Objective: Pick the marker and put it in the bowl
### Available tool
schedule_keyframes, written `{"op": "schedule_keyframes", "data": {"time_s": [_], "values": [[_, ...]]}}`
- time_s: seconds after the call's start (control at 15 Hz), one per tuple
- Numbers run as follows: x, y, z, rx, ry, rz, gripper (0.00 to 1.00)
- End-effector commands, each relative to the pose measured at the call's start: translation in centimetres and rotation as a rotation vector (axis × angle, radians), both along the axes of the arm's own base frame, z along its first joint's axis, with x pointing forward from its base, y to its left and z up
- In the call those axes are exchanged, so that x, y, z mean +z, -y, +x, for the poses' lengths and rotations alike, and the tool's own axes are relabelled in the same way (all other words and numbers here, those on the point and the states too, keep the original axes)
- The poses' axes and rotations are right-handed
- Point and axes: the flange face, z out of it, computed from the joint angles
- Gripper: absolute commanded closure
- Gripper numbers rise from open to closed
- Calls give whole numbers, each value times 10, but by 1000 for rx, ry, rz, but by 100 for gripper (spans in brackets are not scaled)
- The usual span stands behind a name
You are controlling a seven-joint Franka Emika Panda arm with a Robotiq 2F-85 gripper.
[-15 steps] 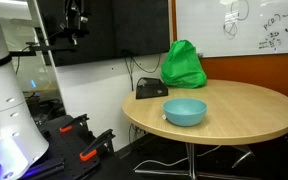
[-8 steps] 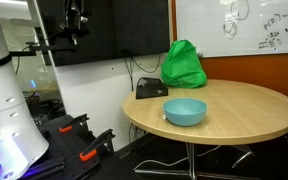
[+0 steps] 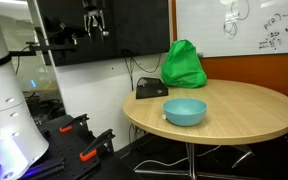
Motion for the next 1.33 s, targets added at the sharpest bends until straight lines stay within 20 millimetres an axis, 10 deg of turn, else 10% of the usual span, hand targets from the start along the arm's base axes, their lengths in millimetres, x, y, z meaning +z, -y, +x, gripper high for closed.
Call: {"op": "schedule_keyframes", "data": {"time_s": [0.0,0.53,1.27], "values": [[-37,-12,42,-53,8,-67,0],[-127,-26,102,-133,34,-122,0],[-240,28,163,-151,-65,-380,0]]}}
